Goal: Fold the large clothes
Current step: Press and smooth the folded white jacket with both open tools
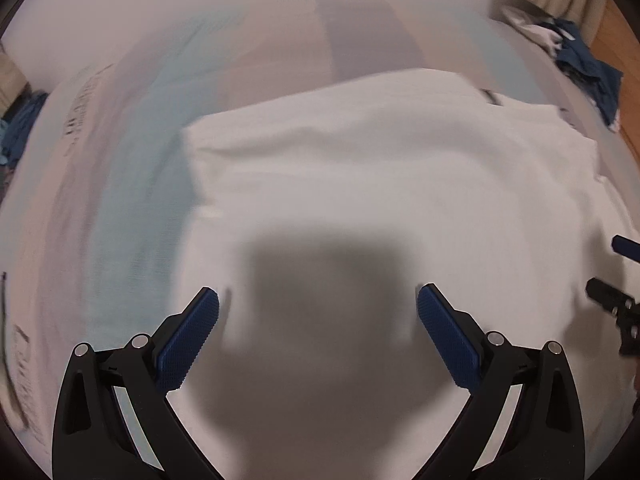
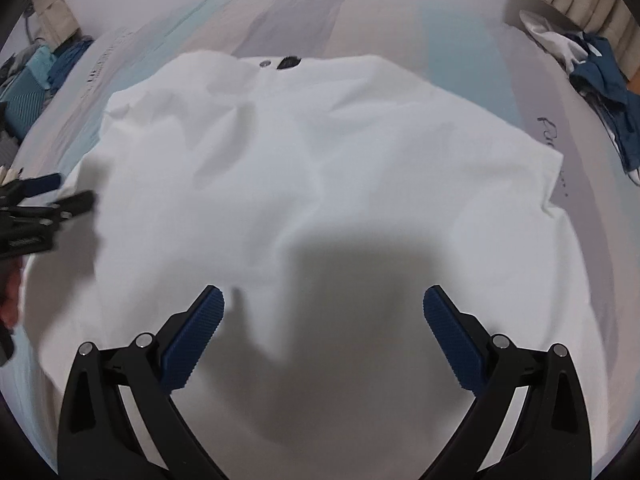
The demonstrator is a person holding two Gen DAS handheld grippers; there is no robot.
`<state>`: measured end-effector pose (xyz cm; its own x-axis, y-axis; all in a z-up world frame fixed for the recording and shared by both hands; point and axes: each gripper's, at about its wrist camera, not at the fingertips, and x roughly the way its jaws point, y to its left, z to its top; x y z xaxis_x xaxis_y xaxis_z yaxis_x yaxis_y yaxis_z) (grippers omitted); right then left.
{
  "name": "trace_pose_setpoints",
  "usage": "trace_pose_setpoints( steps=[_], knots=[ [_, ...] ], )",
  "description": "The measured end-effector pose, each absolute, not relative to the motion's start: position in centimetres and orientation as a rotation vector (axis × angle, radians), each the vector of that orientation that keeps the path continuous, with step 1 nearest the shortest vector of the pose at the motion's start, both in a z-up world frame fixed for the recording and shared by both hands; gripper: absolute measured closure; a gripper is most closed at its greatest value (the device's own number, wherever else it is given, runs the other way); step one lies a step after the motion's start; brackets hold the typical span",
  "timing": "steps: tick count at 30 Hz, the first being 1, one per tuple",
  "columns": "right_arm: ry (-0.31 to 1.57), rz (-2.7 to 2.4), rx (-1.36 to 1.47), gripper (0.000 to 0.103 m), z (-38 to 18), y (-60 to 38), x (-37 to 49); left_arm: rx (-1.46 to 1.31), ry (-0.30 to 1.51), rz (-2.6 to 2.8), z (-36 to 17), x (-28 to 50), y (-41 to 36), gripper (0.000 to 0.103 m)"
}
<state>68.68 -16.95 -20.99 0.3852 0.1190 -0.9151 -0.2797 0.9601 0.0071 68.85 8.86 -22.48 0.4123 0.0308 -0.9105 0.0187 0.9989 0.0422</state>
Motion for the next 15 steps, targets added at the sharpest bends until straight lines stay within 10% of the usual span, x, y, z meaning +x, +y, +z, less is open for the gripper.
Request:
trace_pose_setpoints(
  steps=[15],
  knots=[
    [1.169,0.180,-0.108,0.006,-25.8,-15.6,69.1,-0.200,1.281,-0.161,-25.8,67.3,19.0,0.006]
  ],
)
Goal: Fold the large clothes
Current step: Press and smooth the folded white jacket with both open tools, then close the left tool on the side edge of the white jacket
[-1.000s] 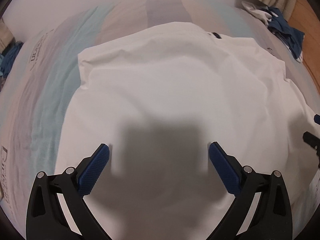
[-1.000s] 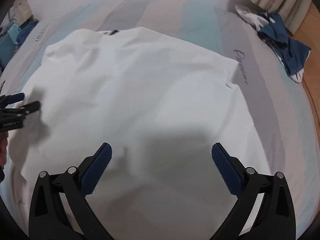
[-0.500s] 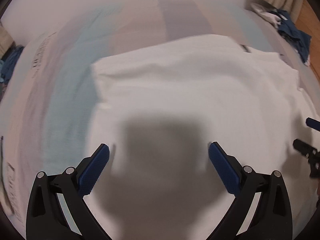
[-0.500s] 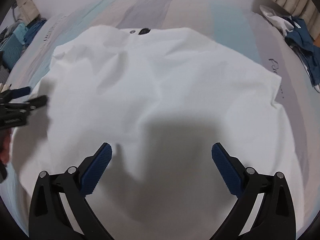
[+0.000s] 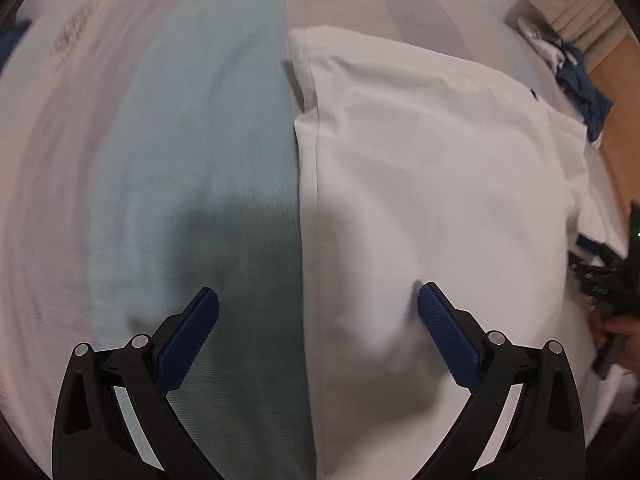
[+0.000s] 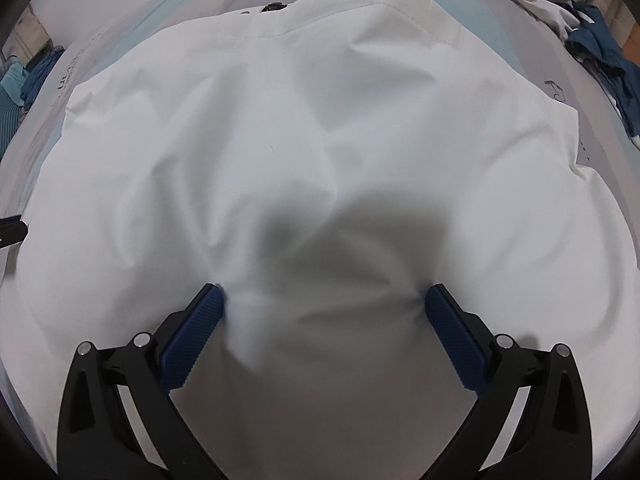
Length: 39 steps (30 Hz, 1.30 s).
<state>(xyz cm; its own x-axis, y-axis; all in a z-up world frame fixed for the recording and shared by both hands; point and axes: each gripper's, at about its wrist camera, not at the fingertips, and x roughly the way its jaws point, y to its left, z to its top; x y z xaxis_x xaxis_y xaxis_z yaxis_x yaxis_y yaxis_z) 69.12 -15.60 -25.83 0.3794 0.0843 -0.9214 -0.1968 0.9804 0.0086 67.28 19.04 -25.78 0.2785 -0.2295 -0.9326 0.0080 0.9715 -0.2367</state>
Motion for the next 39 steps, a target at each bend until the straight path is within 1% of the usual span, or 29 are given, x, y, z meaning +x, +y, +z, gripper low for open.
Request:
trace_pose_setpoints(
  steps=[6,14,15,16,18,19,26,29,31,32,33,34,35,36,37,39],
  knots=[
    [1.114,0.177,-0.126,0.006,-26.2,-16.4,68.3,-0.250,1.310,-0.275,-26.5,67.1,18.3,0.006],
    [1.055,0.186,-0.110,0.006,-26.7,-17.2,67.9,-0.227,1.371,-0.407,-27.1,67.4,16.2,0.006],
    [1.050,0.186,-0.109,0.006,-26.7,-17.3,67.9,-0.220,1.373,-0.432,-27.1,67.2,15.9,0.007],
    [1.046,0.187,-0.109,0.006,-26.7,-17.3,67.9,-0.213,1.374,-0.453,-27.0,67.2,15.2,0.010],
    [1.033,0.188,-0.107,0.006,-26.7,-17.5,68.0,-0.191,1.368,-0.494,-26.8,67.0,13.9,0.011],
    [1.027,0.188,-0.107,0.006,-26.7,-17.3,67.4,-0.184,1.365,-0.500,-26.8,67.0,13.5,0.013],
    [0.993,0.184,-0.110,0.006,-26.9,-16.9,66.4,-0.207,1.356,-0.444,-27.7,67.8,11.1,0.013],
    [0.987,0.187,-0.105,0.006,-26.8,-17.0,66.4,-0.197,1.349,-0.417,-27.3,67.7,11.8,0.027],
    [0.983,0.187,-0.104,0.006,-26.8,-17.0,66.4,-0.209,1.346,-0.403,-26.8,67.7,12.4,0.047],
    [0.981,0.187,-0.104,0.006,-26.8,-17.0,66.4,-0.207,1.342,-0.398,-26.4,67.7,12.7,0.053],
    [0.980,0.187,-0.104,0.006,-26.8,-16.9,66.2,-0.204,1.333,-0.398,-25.9,67.6,12.8,0.065],
    [0.979,0.187,-0.104,0.006,-26.8,-16.9,66.2,-0.191,1.327,-0.394,-25.6,67.5,12.9,0.073],
    [0.977,0.188,-0.103,0.006,-26.8,-16.9,66.2,-0.177,1.325,-0.393,-25.2,67.3,12.9,0.077],
    [0.975,0.188,-0.103,0.006,-26.8,-16.9,66.2,-0.162,1.319,-0.390,-24.7,67.2,12.7,0.083],
    [0.973,0.188,-0.102,0.006,-26.8,-16.9,66.2,-0.162,1.318,-0.396,-24.4,67.1,12.6,0.094],
    [0.967,0.188,-0.100,0.006,-26.8,-17.0,65.9,-0.162,1.305,-0.413,-23.5,67.1,11.9,0.095]
  ],
)
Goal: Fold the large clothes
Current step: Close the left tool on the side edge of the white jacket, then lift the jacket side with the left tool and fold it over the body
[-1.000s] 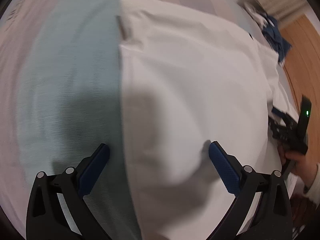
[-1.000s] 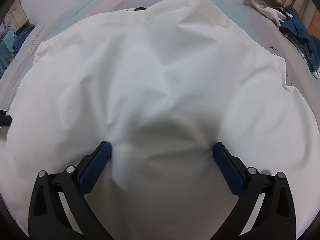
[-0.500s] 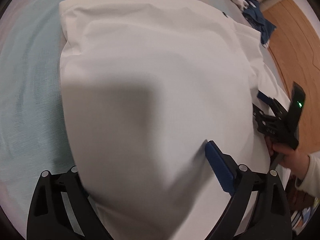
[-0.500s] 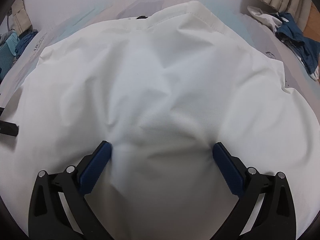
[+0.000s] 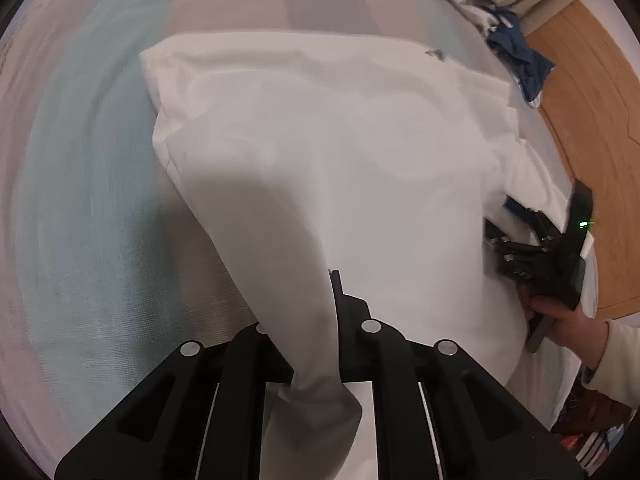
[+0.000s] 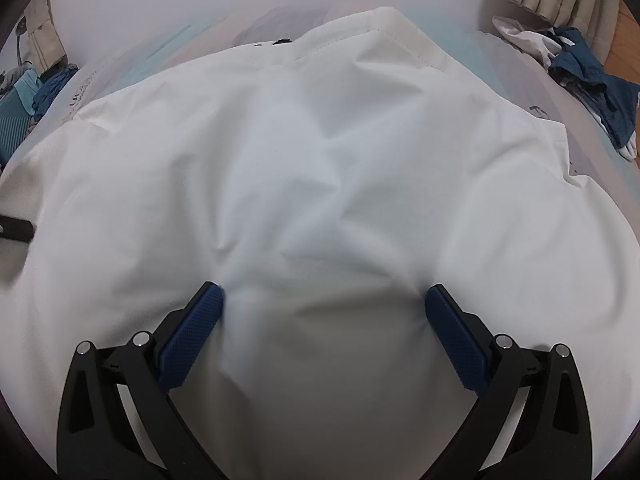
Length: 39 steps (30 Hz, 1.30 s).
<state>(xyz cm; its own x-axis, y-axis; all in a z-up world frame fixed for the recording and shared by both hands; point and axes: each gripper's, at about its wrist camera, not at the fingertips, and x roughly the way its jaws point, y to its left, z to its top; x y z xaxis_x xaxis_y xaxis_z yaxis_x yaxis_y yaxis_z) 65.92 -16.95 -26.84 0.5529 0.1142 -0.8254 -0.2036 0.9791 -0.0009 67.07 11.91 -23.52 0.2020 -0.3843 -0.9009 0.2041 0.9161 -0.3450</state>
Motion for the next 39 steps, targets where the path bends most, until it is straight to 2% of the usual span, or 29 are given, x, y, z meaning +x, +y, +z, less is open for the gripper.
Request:
trace_pose_setpoints(
  steps=[19,39],
  knots=[
    [1.069,0.184,-0.056,0.009,-24.5,-17.8,66.6,-0.031,1.288,-0.302,-21.7,66.1,9.4,0.097],
    [1.034,0.219,-0.040,0.011,-21.5,-20.0,65.8,0.052,1.264,-0.235,-17.4,65.2,4.6,0.097]
  ],
)
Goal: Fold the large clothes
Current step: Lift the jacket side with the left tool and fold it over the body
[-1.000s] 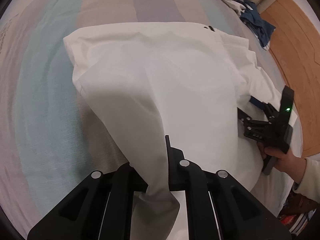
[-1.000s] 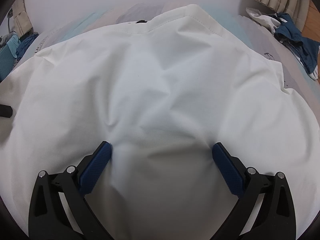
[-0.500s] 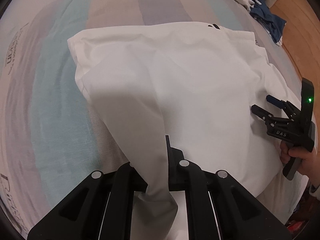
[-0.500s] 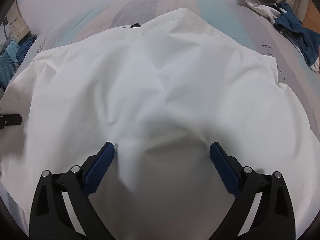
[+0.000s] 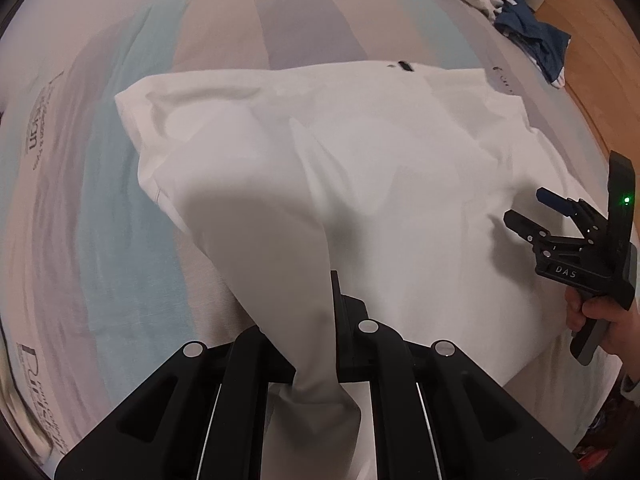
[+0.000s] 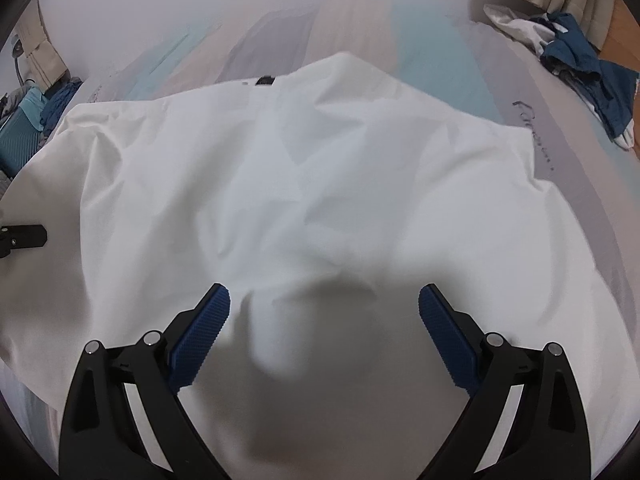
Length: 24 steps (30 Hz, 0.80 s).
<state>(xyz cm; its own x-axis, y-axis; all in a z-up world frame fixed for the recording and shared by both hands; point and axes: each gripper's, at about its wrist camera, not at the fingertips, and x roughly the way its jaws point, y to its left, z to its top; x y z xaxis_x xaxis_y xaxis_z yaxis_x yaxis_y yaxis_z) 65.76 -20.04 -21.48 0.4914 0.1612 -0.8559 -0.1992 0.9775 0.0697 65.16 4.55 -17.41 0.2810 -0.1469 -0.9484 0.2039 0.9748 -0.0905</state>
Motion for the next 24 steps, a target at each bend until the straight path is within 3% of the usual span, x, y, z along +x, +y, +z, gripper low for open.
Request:
trace_pose_setpoints(
  steps=[24],
  knots=[
    [1.020,0.200,-0.066,0.011,-19.0,-27.1,61.8,0.074,1.184,-0.288,-11.4,63.5,-5.4,0.097]
  ],
)
